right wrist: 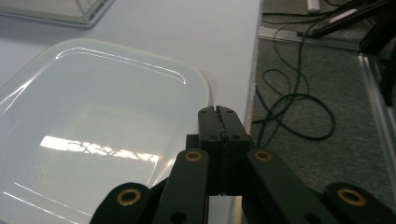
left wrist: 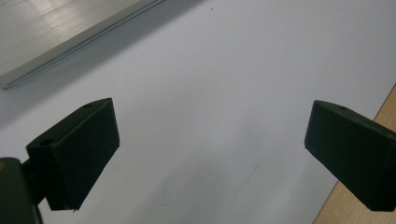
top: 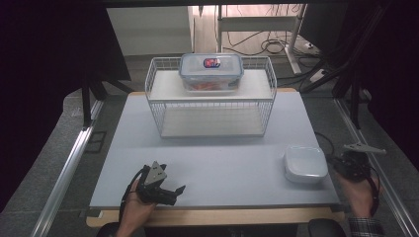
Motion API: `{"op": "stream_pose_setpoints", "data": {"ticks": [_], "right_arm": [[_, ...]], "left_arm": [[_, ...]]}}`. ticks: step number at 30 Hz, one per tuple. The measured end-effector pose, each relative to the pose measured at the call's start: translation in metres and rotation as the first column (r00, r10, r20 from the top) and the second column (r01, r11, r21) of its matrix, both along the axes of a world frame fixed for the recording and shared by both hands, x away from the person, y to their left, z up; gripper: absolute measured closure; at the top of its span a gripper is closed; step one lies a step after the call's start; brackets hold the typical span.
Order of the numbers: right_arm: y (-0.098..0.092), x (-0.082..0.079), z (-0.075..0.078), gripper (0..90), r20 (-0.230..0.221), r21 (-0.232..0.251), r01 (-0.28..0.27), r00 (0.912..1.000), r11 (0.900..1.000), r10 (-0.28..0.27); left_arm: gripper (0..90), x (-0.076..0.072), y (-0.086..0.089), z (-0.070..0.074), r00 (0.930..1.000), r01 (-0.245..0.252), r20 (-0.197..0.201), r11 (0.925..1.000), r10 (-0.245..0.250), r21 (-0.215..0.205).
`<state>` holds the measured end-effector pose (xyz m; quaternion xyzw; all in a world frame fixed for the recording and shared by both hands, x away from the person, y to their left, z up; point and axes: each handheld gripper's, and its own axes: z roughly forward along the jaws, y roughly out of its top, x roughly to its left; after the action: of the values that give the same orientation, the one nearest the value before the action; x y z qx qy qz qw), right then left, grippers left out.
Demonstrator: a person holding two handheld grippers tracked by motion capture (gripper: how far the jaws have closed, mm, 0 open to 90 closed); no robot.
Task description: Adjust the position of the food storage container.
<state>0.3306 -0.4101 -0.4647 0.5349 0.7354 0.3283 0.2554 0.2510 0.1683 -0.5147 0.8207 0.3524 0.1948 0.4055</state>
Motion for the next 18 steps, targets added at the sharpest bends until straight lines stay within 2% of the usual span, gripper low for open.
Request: {"op": "stream_pose_setpoints", "data": {"ticks": [10, 13, 18], "right_arm": [[0.023, 0.008, -0.004, 89.3, -0.019, 0.029, -0.086, 0.9961, 0.996, 0.087], [0.035, 0.011, -0.005, 88.1, -0.025, 0.053, -0.125, 0.9916, 0.991, 0.127], [0.047, 0.011, -0.006, 88.0, -0.032, 0.063, -0.172, 0.9841, 0.983, 0.175]], "left_arm": [[3.0, 0.001, -0.001, -0.001, 1.0000, 0.003, -0.006, 1.0000, -0.003, 0.007], [3.0, 0.000, -0.002, -0.001, 1.0000, 0.004, -0.005, 1.0000, -0.004, 0.008], [3.0, 0.000, -0.002, -0.001, 1.0000, 0.004, -0.004, 1.0000, -0.004, 0.009]]}}
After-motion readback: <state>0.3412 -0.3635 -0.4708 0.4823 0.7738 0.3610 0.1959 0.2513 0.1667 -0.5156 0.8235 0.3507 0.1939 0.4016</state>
